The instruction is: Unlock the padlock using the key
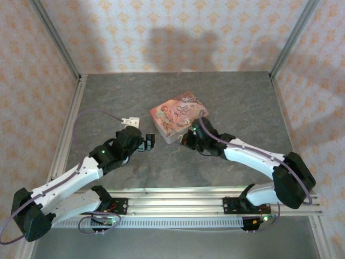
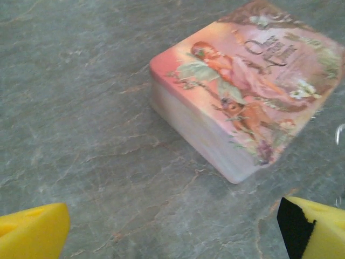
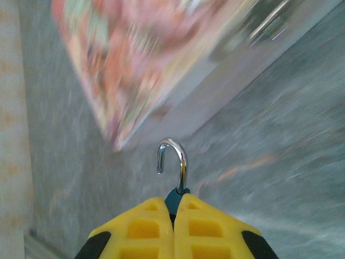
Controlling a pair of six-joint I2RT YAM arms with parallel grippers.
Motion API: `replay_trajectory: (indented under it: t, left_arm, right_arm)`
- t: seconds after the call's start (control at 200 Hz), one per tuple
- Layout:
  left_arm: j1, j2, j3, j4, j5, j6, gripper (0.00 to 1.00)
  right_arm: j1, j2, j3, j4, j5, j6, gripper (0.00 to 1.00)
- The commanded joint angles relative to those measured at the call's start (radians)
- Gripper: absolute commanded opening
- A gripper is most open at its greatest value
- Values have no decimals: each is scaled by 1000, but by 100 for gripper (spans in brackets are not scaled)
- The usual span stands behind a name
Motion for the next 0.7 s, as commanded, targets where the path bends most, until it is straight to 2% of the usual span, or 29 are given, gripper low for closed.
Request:
replay_trajectory:
  t: [0.0, 0.21, 0.315, 0.46, 0.515, 0.636, 0.696]
  left_arm:
    - [58, 27, 29, -121, 46, -88, 100]
    - [72, -55, -14, -147, 36, -161, 100]
    - [73, -86, -20, -180, 29, -176, 100]
    - [73, -96, -23, -211, 44, -185, 100]
    - [73, -96, -25, -216, 49, -188, 100]
    - [73, -94, -29, -217, 58, -189, 100]
    - [73, -90, -21, -223, 54, -178, 100]
  right_arm:
    - [68, 73, -5, 38, -100, -52, 0]
    - [131, 210, -44, 212, -139, -4, 0]
    - [132, 263, -42, 199, -142, -14, 0]
    - [133, 248, -53, 120, -65, -31, 3]
    - [132, 216, -64, 93, -24, -34, 12]
    - [133, 115, -68, -14, 74, -69, 43]
    - [133, 55, -61, -79, 133, -91, 52]
